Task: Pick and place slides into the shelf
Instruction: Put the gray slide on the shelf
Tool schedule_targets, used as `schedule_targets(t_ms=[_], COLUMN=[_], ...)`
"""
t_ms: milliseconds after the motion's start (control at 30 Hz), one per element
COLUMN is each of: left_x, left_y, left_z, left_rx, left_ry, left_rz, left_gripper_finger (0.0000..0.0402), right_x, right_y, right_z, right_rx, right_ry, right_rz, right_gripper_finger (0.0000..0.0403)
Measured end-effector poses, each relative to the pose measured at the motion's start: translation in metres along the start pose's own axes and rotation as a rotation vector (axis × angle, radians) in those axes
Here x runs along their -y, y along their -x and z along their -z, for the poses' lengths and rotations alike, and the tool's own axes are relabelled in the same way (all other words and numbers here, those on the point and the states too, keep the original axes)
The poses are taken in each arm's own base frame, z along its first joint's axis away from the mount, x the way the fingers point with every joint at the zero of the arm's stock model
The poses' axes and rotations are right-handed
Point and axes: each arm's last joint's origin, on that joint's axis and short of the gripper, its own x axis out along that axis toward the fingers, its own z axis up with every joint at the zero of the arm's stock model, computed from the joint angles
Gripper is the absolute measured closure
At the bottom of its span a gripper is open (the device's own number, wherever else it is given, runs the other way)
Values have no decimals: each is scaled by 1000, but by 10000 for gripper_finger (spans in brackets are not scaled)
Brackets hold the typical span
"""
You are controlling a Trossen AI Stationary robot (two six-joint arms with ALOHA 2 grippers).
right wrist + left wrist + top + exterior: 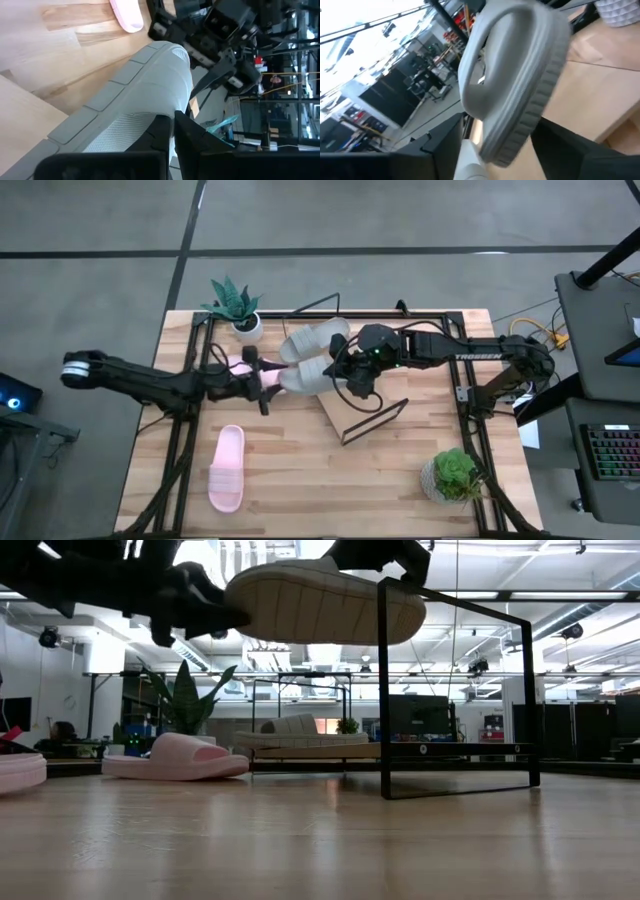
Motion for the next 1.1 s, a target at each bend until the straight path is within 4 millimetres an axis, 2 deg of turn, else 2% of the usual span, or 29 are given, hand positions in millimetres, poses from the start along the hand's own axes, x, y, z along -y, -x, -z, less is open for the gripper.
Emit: schedule_targets(t_ms=[133,333,367,700,800,967,1100], left_x=[1,6,6,0,-1,-1,-2], left_y=[-6,-12,-12,-8,-7,-6,-6], left_z=[0,2,2,-2,-2,0,2], left_rx=[-3,-10,-11,6,8,-46,-78], left_ry=[-19,-83,-85,-67,-65,-72,-88], left_rz=[-26,-21,-22,-63,-69,-109,-144], left_gripper_finger=[250,371,381,384,384,384,384], right_x=[0,1,2,13,17,20,26], right_y=[0,1,1,6,8,13,19], right_z=[0,0,0,-3,-2,1,0], right_rx=[0,-4,-5,9,-47,-196,-221], right_ry=[0,-57,-77,-186,-250,-318,-383], right_rz=[4,10,18,83,122,154,188], right_gripper_finger=[395,395,395,394,390,362,330])
